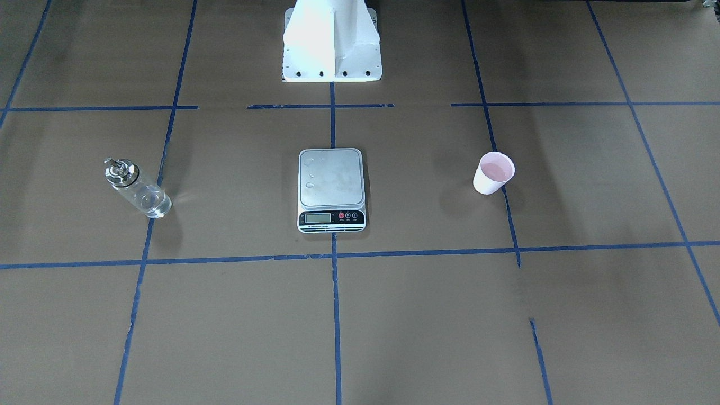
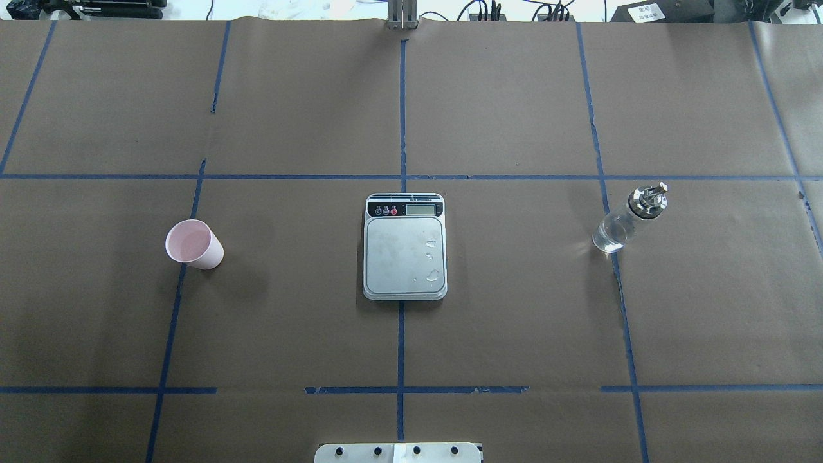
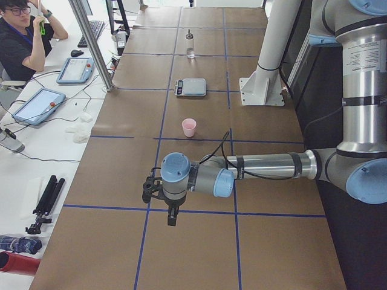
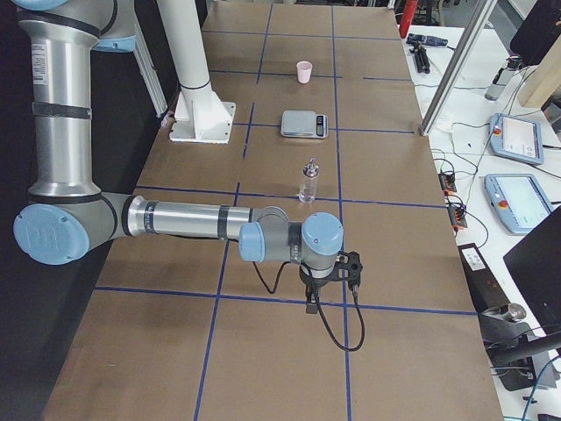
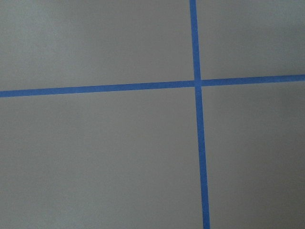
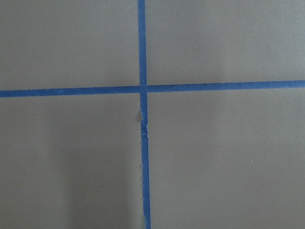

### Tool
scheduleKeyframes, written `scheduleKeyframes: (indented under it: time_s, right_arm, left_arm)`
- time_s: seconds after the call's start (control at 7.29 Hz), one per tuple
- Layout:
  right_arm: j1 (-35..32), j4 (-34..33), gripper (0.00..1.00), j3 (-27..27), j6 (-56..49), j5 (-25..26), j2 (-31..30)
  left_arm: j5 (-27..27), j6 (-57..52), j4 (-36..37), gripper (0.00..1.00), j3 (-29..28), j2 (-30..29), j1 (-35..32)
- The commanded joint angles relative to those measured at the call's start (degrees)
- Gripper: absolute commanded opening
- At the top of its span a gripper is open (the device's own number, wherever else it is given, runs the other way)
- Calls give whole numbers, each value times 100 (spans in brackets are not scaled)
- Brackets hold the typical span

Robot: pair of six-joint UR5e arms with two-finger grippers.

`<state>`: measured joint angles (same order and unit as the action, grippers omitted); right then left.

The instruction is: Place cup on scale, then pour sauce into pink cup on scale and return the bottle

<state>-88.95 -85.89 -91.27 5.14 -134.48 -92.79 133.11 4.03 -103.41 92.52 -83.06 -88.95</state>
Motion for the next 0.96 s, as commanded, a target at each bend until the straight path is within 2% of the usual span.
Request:
scheduleKeyframes:
  time_s: [0.0,0.27,0.69,0.82]
  right_arm:
    - [0,2,100,-49,-4,-8,7]
    - [0,2,100,-49,22,-8,16]
    - [9,2,100,-145,40,-8,16]
    - [0,2,100,-224,40,-43,-2]
  left_arm:
    - [4,-8,-3,100,20,0,0]
    - [4,-26,14,100,186,-26,0]
    - [4,18,102,100,1474,-70,263]
    - [13,10,-11,100,1723,-96,446]
